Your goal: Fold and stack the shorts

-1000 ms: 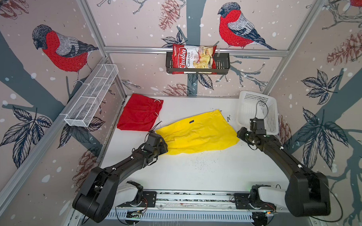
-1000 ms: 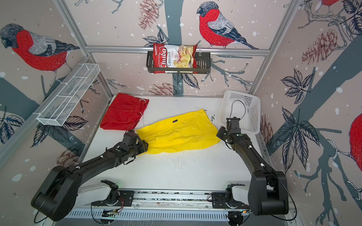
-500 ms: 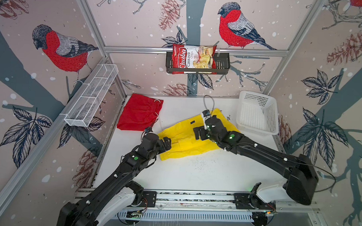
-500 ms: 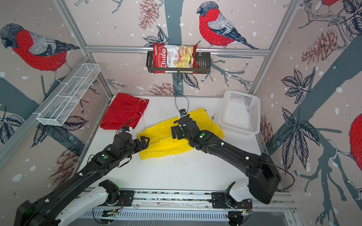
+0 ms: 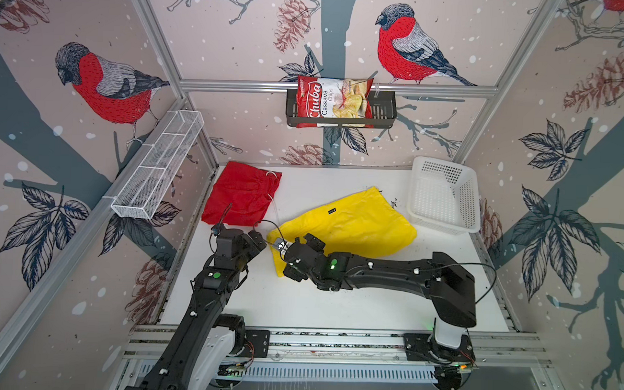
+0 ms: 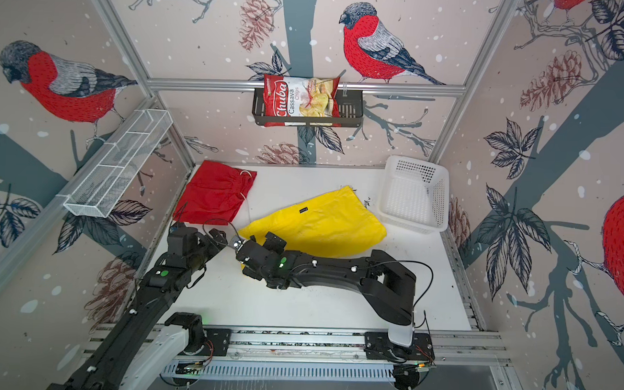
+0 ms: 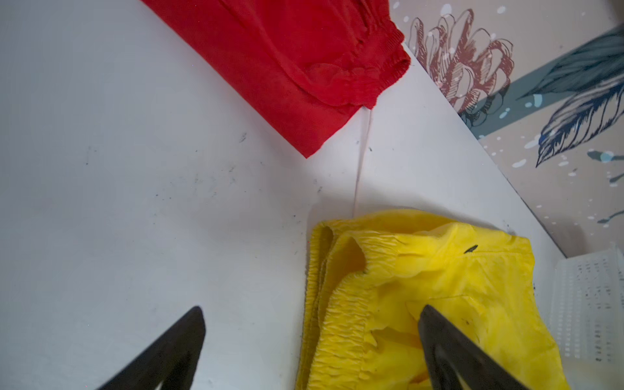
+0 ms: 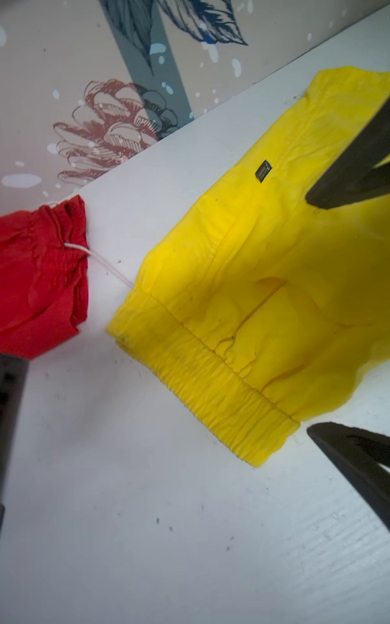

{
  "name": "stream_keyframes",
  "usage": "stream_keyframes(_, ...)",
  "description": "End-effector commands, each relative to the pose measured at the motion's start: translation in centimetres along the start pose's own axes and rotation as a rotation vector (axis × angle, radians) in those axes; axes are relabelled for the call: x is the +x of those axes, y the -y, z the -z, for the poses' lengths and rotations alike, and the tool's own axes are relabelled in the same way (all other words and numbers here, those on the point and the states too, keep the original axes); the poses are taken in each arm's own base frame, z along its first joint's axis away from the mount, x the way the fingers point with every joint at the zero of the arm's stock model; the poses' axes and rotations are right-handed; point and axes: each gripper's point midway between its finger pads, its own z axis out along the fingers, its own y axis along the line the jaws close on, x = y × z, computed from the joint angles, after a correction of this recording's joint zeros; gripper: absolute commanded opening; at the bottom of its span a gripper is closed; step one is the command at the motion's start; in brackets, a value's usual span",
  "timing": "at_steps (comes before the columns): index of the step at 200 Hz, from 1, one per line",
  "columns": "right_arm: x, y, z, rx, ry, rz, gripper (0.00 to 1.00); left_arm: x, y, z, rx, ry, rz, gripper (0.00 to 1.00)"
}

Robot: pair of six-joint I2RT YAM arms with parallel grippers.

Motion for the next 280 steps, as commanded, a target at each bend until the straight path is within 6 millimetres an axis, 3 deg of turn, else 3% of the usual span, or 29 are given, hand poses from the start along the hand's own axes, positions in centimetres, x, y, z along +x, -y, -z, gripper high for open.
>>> stream_keyframes(1, -0.1, -2.5, -0.3, -0.074, -0.019, 0.105, 0.99, 0.1, 1.9, -0.8, 0.15, -0.064, 0.056, 0.97)
stream_keyframes(19, -0.1, -4.5, -1.2, -0.133, -0.018, 0.111, 0.99, 0.2, 1.4, -1.6, 0.143, -0.09, 0.077, 0.97)
stream_keyframes(69, 1.7, -7.4, -5.0, -0.235, -0.039, 0.043, 0.99, 0.2, 1.0, -2.7, 0.136, -0.1, 0.088, 0.97)
stream_keyframes(101, 2.9, -6.2, -8.3, -0.183, -0.071, -0.068, 0.99, 2.3, 0.5, -3.6, 0.163, -0.175, 0.106, 0.97)
stream_keyframes(113, 3.1, -5.7, -9.4, -0.201, -0.081, -0.128, 0.89, 3.3, 0.9, -3.8, 0.197, -0.219, 0.104, 0.97)
stream_keyframes(136, 3.2, -4.4, -10.8, -0.28, -0.067, -0.267, 0.48, 4.8, 0.9, -4.2, 0.248, -0.267, 0.115, 0.98)
stream_keyframes(150, 3.0, -3.6, -10.7, -0.311, -0.035, -0.343, 0.27, 5.6, 0.7, -4.4, 0.27, -0.277, 0.131, 0.98)
stream_keyframes(161, 2.8, -3.1, -10.3, -0.32, -0.009, -0.379, 0.22, 5.8, 0.8, -4.6, 0.295, -0.275, 0.141, 0.98)
stream_keyframes(244, -0.3, -3.5, -7.0, -0.465, 0.109, -0.5, 0.2, 7.5, 4.1, -4.9, 0.441, -0.292, 0.168, 0.98)
stream_keyframes(280, -1.0, -3.4, -6.3, -0.473, 0.133, -0.511, 0.22, 8.7, 3.7, -5.6, 0.438, -0.326, 0.199, 0.97)
